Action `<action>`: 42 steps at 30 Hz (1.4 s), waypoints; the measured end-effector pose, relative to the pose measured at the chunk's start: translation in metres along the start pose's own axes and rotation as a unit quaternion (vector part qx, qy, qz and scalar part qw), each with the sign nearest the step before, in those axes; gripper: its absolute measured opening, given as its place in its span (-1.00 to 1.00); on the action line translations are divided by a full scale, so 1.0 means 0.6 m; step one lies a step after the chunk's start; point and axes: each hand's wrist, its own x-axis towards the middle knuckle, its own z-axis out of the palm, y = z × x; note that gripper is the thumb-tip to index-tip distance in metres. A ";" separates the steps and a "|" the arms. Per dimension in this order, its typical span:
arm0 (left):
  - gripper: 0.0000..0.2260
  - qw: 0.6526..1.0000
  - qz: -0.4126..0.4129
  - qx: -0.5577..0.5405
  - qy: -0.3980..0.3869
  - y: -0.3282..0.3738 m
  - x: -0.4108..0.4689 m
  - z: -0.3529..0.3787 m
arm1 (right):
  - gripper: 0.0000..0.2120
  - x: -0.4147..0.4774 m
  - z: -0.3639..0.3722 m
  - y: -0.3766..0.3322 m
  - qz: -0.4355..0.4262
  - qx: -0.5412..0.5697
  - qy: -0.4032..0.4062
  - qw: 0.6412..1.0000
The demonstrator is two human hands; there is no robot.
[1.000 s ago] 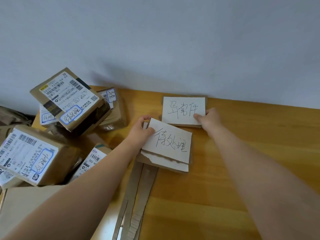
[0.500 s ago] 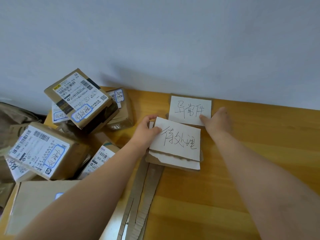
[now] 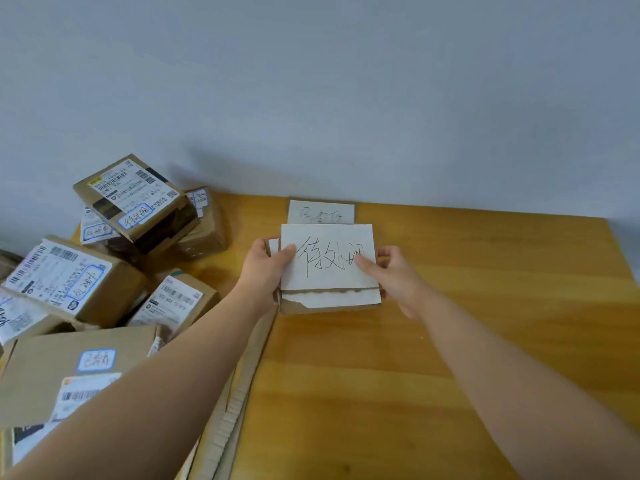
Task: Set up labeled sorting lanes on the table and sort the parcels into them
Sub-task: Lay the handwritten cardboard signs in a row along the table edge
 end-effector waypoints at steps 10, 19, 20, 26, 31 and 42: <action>-0.72 0.999 0.031 -0.013 -0.033 -0.041 -0.148 0.154 | -0.77 -0.107 -0.180 0.035 -0.053 0.022 0.106 0.993; -0.65 0.996 0.036 -0.022 -0.080 -0.084 -0.200 0.210 | -0.71 -0.098 -0.259 0.052 -0.044 -0.028 0.090 0.995; -0.61 0.996 0.038 -0.005 -0.077 -0.083 -0.197 0.209 | -0.69 -0.094 -0.259 0.052 -0.038 -0.030 0.091 0.995; -0.63 0.995 0.043 0.051 -0.080 -0.071 -0.146 0.203 | -0.58 -0.066 -0.244 0.040 -0.092 -0.168 0.160 0.968; -0.68 0.995 0.014 0.094 -0.009 -0.081 -0.088 0.188 | -0.80 0.004 -0.248 0.023 -0.074 -0.135 0.193 0.969; -0.81 0.990 -0.052 0.134 -0.015 -0.067 0.022 0.153 | -0.76 0.150 -0.238 0.041 0.075 -0.105 0.169 0.977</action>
